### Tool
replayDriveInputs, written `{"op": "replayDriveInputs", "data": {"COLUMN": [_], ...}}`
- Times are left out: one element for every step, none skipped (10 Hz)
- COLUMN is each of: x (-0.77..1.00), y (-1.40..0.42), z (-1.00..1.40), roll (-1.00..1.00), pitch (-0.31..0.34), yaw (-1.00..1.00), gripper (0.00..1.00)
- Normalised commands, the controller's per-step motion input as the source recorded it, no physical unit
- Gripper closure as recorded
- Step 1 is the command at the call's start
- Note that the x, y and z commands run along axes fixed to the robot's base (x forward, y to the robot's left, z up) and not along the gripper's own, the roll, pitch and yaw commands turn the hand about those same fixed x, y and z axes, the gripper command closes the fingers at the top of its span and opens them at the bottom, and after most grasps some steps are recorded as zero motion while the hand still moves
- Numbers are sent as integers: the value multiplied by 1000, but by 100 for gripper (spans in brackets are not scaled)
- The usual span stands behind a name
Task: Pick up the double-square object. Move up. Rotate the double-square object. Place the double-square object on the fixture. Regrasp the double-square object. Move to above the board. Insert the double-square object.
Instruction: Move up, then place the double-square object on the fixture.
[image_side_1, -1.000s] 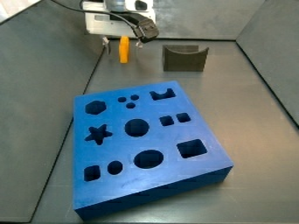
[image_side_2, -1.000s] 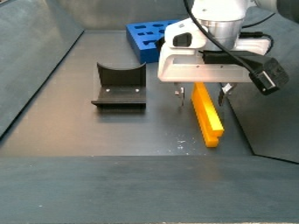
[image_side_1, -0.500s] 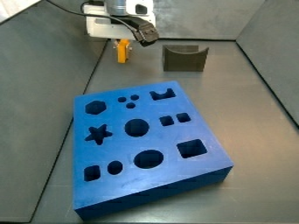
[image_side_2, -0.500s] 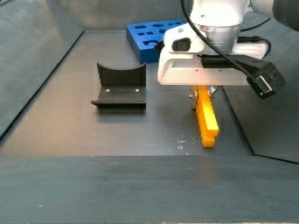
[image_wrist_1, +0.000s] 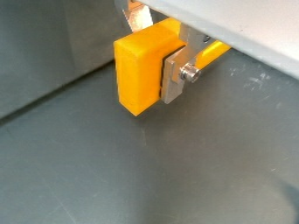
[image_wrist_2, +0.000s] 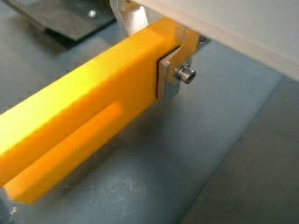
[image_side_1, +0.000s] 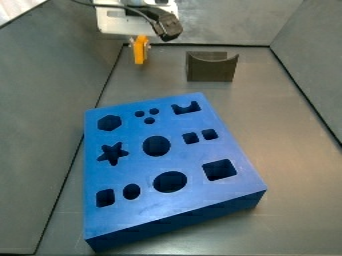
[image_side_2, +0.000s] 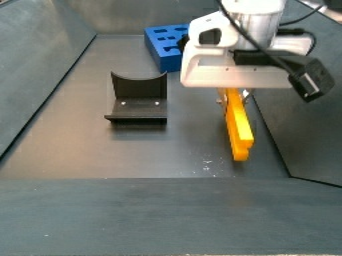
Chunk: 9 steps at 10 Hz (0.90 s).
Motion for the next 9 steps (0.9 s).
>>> {"op": "replayDriveInputs", "data": {"x": [-17,-21,-25,0,8,-2,-7,-12,-17], "y": [9,8,6,0,-1,0,2,4,5], "z": [404,337,207,1000,1000,1000,1000,1000,1000], "roll": [44,51,64,0,8,10,19,29,44], "pitch": [53,54,49,0,1,24,39,44,47], "yaw": [-20,-21,-22,0,1,-1,-7,-13,-22], "gripper": [100,100,100,100,100,100,100,100,100]}}
